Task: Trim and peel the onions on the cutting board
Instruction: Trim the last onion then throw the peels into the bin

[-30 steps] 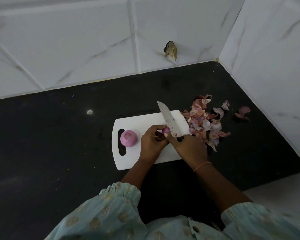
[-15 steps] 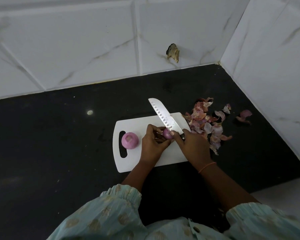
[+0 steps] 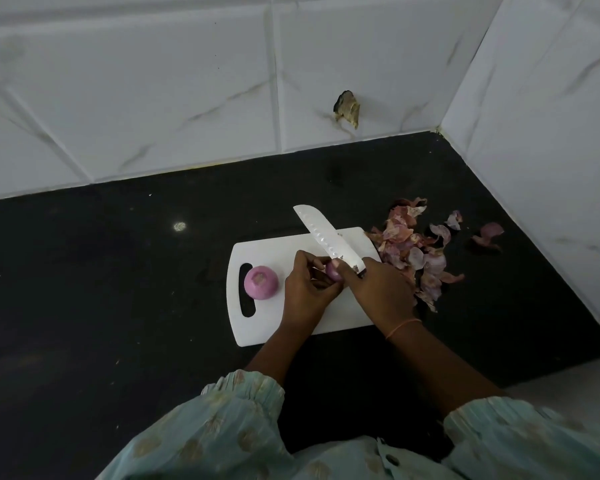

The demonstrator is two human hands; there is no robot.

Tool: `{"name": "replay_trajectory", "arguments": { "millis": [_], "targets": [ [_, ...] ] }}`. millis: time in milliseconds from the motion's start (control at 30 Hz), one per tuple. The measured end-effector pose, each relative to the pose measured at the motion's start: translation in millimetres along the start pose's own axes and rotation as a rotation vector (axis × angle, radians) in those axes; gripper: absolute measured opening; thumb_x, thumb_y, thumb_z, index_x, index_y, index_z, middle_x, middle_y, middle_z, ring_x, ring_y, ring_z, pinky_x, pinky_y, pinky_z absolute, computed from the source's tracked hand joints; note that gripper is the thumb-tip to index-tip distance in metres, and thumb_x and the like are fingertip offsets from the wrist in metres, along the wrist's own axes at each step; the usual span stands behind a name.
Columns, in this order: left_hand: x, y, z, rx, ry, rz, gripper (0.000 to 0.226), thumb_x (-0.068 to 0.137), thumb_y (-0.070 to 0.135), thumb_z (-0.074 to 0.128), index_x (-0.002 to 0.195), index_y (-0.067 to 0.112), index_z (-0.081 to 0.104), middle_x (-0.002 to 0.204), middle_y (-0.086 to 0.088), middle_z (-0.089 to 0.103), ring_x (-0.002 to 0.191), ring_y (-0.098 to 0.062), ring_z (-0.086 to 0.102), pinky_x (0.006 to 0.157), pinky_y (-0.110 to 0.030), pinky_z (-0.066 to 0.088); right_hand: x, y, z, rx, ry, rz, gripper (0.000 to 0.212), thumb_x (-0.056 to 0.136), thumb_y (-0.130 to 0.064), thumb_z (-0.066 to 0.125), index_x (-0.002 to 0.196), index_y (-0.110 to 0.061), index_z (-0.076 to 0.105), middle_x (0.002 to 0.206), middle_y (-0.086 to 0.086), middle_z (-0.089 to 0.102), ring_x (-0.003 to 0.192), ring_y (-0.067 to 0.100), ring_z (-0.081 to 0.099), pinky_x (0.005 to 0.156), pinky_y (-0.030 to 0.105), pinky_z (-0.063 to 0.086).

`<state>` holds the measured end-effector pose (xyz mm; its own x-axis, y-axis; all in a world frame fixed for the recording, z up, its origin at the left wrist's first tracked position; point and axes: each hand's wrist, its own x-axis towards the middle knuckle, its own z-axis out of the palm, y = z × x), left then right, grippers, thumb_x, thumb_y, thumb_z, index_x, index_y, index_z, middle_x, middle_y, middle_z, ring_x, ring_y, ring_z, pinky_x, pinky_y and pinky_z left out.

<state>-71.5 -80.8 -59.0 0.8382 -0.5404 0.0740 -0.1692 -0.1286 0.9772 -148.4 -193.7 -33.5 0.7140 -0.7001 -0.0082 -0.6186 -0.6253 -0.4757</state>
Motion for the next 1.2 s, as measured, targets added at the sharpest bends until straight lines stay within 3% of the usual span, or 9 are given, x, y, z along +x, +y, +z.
{"name": "replay_trajectory", "arguments": {
  "millis": [267,500,700,833,967,1100,1200],
  "targets": [
    [1,-3,-1,0.009,0.004,-0.013,0.041,0.076,0.01,0.083,0.094,0.011,0.047,0.093,0.001,0.069,0.076,-0.01,0.07,0.067,-0.029,0.06,-4,-3,1,-0.028,-0.023,0.03,0.057,0.083,-0.075,0.045,0.066,-0.021,0.042,0.06,-0.005,0.046,0.058,0.013,0.047,0.048,0.026,0.025],
    [0,-4,0,0.031,-0.007,-0.003,0.043,0.077,0.015,0.084,0.095,0.008,0.046,0.095,0.007,0.066,0.082,-0.004,0.069,0.063,-0.023,0.058,-6,3,10,0.031,-0.012,-0.009,0.061,0.081,-0.077,0.041,0.073,-0.018,0.05,0.061,-0.004,0.051,0.055,0.012,0.052,0.047,0.026,0.034],
    [-1,-6,0,0.004,0.018,-0.021,0.043,0.076,0.012,0.084,0.093,0.009,0.044,0.089,0.004,0.066,0.076,-0.014,0.07,0.064,-0.033,0.06,-2,2,7,0.036,-0.049,-0.024,0.055,0.084,-0.071,0.047,0.066,-0.019,0.047,0.058,-0.005,0.048,0.054,0.012,0.049,0.046,0.028,0.028],
    [-1,-5,3,0.017,0.055,-0.048,0.039,0.078,0.011,0.082,0.091,0.015,0.045,0.082,0.007,0.061,0.07,-0.012,0.066,0.063,-0.028,0.058,4,1,1,0.048,-0.149,0.009,0.058,0.083,-0.073,0.047,0.061,-0.02,0.044,0.06,-0.002,0.048,0.06,0.016,0.05,0.054,0.032,0.033],
    [2,-4,5,0.041,0.035,-0.046,0.043,0.077,0.018,0.083,0.096,0.022,0.045,0.094,0.01,0.06,0.077,-0.007,0.063,0.068,-0.028,0.058,9,-5,-8,0.199,-0.26,0.088,0.058,0.084,-0.068,0.051,0.057,-0.018,0.043,0.057,-0.001,0.044,0.058,0.017,0.047,0.053,0.028,0.028],
    [1,0,1,0.04,-0.052,0.06,0.05,0.078,0.015,0.083,0.113,0.021,0.048,0.109,0.019,0.057,0.09,-0.003,0.064,0.074,-0.017,0.055,9,-9,-14,0.564,-0.381,0.324,0.059,0.081,-0.07,0.057,0.067,-0.013,0.051,0.05,-0.001,0.039,0.04,0.013,0.036,0.04,0.021,0.027],
    [1,-3,0,0.023,-0.06,0.063,0.04,0.08,0.017,0.081,0.109,0.019,0.054,0.105,0.013,0.065,0.092,-0.005,0.066,0.076,-0.018,0.055,9,-11,-17,0.629,-0.404,0.342,0.058,0.081,-0.07,0.057,0.07,-0.013,0.055,0.049,0.0,0.039,0.035,0.012,0.034,0.038,0.019,0.026]
  ]
}}
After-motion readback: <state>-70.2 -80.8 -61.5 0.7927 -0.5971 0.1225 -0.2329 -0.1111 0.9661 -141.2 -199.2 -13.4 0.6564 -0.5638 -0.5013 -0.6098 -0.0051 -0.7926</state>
